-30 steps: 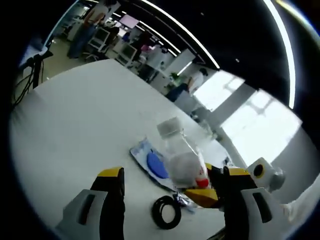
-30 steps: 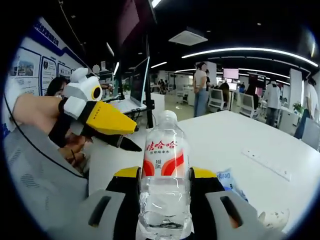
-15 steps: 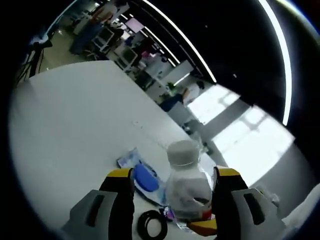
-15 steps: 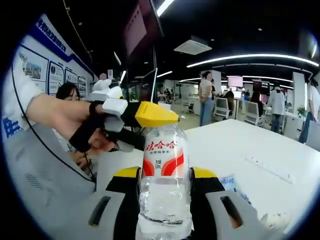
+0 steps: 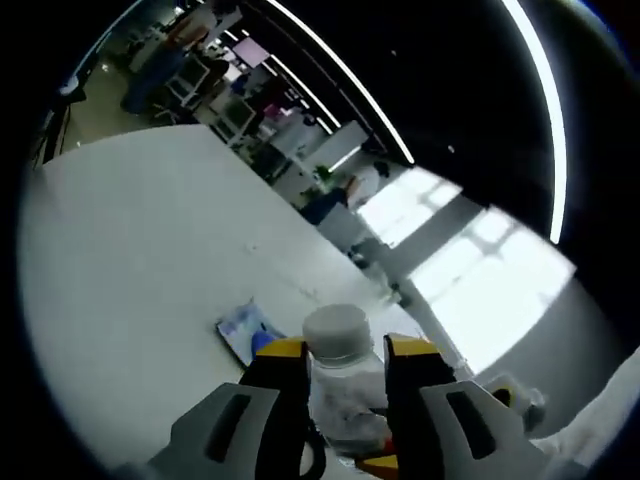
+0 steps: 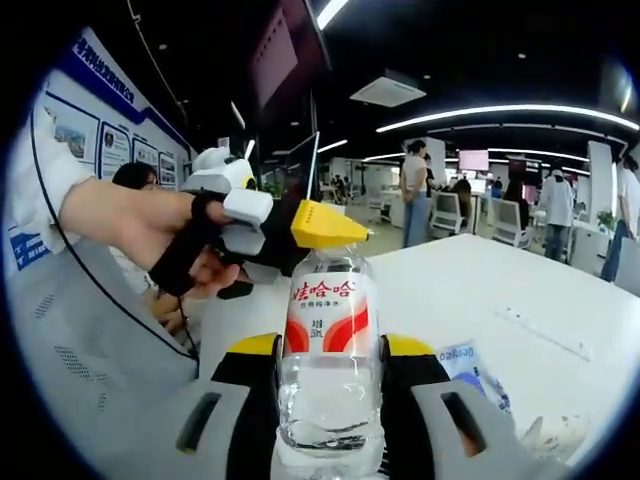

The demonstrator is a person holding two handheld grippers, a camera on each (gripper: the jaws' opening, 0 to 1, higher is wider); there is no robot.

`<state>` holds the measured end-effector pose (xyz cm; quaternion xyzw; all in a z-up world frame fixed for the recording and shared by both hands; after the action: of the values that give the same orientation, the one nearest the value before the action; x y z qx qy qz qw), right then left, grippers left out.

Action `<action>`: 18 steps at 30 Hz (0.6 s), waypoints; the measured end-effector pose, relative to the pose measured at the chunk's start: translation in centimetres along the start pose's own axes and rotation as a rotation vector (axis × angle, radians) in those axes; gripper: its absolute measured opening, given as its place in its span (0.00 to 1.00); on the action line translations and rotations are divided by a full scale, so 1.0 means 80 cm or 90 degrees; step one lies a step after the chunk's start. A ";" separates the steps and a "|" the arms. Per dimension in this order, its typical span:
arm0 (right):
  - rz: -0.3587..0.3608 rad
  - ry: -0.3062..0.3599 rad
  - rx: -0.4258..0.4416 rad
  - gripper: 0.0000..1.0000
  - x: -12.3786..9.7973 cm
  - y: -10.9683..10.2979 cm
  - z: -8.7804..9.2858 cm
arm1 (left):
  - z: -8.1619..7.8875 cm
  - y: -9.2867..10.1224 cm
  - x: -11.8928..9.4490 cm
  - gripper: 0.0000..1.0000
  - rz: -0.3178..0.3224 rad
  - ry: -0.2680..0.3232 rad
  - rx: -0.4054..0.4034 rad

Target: Arrange the tabletop items into an orderly group along one side of the table until the central work area is clear of visible clutter.

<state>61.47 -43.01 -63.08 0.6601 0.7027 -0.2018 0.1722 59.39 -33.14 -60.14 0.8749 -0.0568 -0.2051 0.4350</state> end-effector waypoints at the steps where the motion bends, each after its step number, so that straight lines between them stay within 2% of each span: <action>1: 0.000 -0.002 0.002 0.35 0.000 0.000 0.001 | 0.000 0.001 0.000 0.23 0.002 0.000 0.002; 4: 0.002 -0.009 0.003 0.35 0.001 0.000 0.005 | 0.001 0.009 0.001 0.20 0.005 -0.011 0.008; 7: 0.004 -0.014 0.008 0.36 0.003 0.001 0.009 | 0.003 0.027 0.003 0.18 0.006 -0.019 0.072; 10: 0.007 -0.018 0.003 0.36 0.003 0.000 0.011 | 0.001 0.033 0.003 0.18 0.014 -0.028 0.103; 13: 0.000 -0.023 -0.009 0.37 0.002 0.000 0.012 | 0.002 0.040 0.001 0.17 0.026 -0.050 0.163; 18: -0.021 -0.023 -0.022 0.37 -0.001 -0.003 0.009 | -0.001 0.042 -0.001 0.17 0.041 -0.054 0.197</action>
<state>61.26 -43.47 -63.61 0.6415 0.7137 -0.2046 0.1931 59.63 -35.13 -57.41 0.9198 -0.1337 -0.2164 0.2987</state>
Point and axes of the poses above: the point that each gripper's makers call its tool centre point, and the gripper's own axes: x roughly forward along the fingers, y roughly to its right, z roughly out of its underside, the point moved 4 cm from there along -x, roughly backward along the fingers, and after that the axes turned 15 degrees about -y, right-handed, at the moved point
